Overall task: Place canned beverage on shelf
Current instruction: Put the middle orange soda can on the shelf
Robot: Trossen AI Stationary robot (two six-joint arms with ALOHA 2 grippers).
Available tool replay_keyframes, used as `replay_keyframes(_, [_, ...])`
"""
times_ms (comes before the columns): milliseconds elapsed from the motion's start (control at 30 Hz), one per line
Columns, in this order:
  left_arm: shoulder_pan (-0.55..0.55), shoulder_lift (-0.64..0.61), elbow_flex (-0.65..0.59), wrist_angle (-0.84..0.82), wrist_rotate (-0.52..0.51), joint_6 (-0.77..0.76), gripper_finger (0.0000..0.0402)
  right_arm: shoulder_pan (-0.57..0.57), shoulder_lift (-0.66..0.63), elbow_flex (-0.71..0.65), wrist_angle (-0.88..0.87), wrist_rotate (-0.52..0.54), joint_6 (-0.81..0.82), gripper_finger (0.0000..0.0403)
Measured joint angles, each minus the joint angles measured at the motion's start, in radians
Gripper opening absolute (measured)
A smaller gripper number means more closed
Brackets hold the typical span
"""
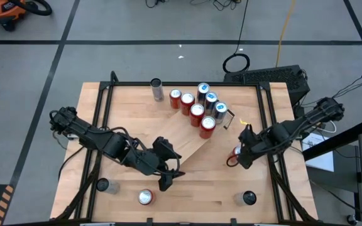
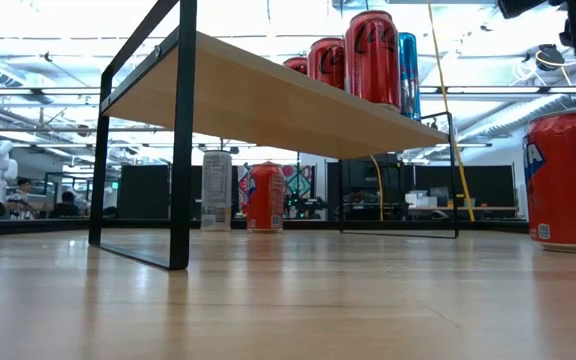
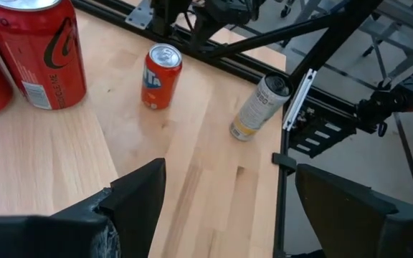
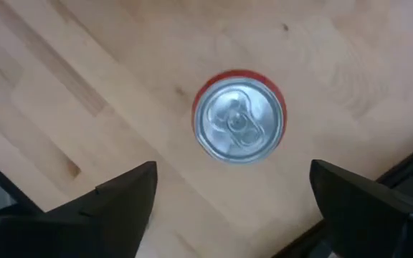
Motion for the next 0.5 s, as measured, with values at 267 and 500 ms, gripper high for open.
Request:
replay_keyframes(267, [0.02,0.0,0.0,-0.003,0.012,0.004,0.0312,-0.091,0.006,0.0,0.003,0.023,-0.088,0.0382])
replay_keyframes(500, [0.021,0.0,0.0,-0.009,0.013,0.005,0.0312,-0.124,0.034,0.0,-0.002,0.021,-0.127,0.0381])
